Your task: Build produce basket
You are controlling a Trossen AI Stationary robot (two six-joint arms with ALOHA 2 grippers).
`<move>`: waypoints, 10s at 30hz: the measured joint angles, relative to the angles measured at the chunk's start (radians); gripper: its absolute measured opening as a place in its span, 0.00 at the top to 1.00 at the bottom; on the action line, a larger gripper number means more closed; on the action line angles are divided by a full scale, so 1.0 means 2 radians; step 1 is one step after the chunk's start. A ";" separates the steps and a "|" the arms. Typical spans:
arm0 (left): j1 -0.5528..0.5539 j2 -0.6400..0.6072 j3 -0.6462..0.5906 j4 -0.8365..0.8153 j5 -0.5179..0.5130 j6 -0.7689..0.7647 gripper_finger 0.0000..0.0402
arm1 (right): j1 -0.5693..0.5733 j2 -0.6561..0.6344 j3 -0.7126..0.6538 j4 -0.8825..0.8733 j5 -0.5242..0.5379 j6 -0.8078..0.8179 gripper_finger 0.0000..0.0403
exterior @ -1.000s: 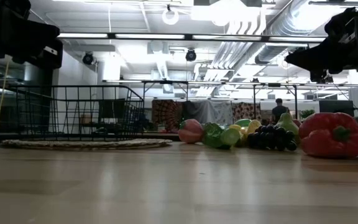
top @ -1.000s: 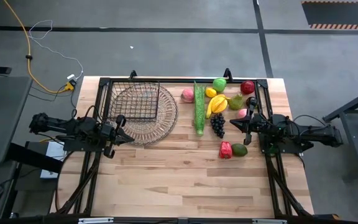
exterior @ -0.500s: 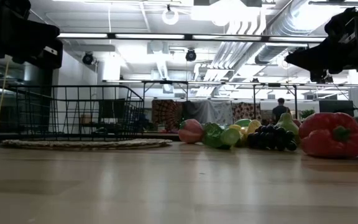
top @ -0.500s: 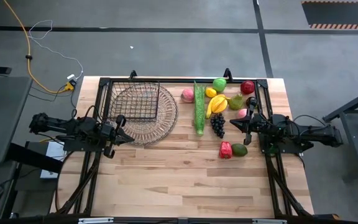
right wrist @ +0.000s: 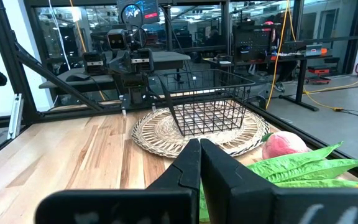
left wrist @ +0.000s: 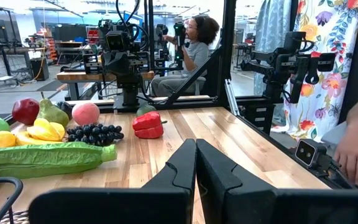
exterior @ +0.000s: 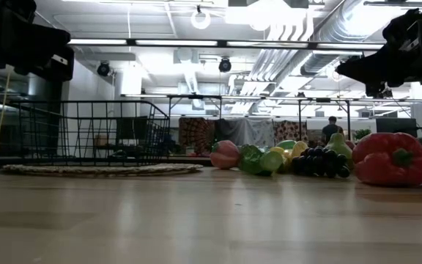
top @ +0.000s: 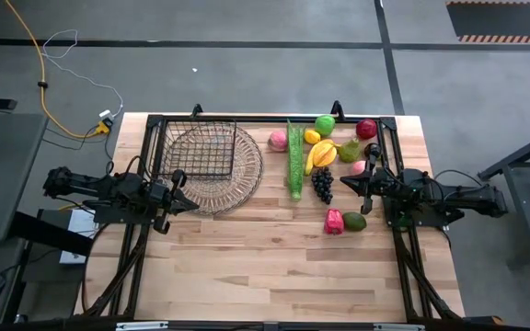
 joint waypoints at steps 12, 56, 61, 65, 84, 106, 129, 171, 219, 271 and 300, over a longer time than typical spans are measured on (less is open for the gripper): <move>0.000 0.000 0.000 0.000 0.000 0.000 1.00 | 0.000 0.000 0.000 0.000 0.000 0.000 1.00; 0.000 0.000 0.000 0.000 0.000 0.000 1.00 | 0.000 0.000 0.000 0.000 0.000 0.000 1.00; 0.000 0.000 0.000 0.000 0.000 0.000 1.00 | 0.000 0.000 0.000 0.001 0.000 0.012 1.00; 0.000 0.000 0.000 0.000 0.000 0.000 1.00 | 0.000 0.000 0.000 0.008 0.001 0.074 1.00; 0.000 0.000 0.000 0.000 0.000 0.000 1.00 | 0.000 0.156 0.079 0.097 0.224 0.117 0.80; 0.000 0.000 0.000 0.000 0.000 0.000 1.00 | -0.213 0.410 0.175 -0.127 0.316 0.363 0.53; 0.000 0.000 0.000 0.000 0.000 0.000 1.00 | -0.267 0.528 0.175 -0.029 0.279 0.384 0.57; 0.000 0.000 0.000 0.000 0.000 0.000 1.00 | -0.187 0.470 0.175 0.264 0.119 0.166 0.99; 0.002 0.295 0.096 0.197 -0.234 -0.035 0.41 | -0.078 0.525 0.249 0.264 -0.044 0.093 0.99; 0.092 0.591 0.214 0.320 -0.192 0.018 0.22 | -0.048 0.588 0.250 0.380 -0.126 0.065 0.99; 0.061 0.753 0.327 0.321 -0.166 0.031 0.02 | -0.025 0.589 0.255 0.375 -0.134 0.034 1.00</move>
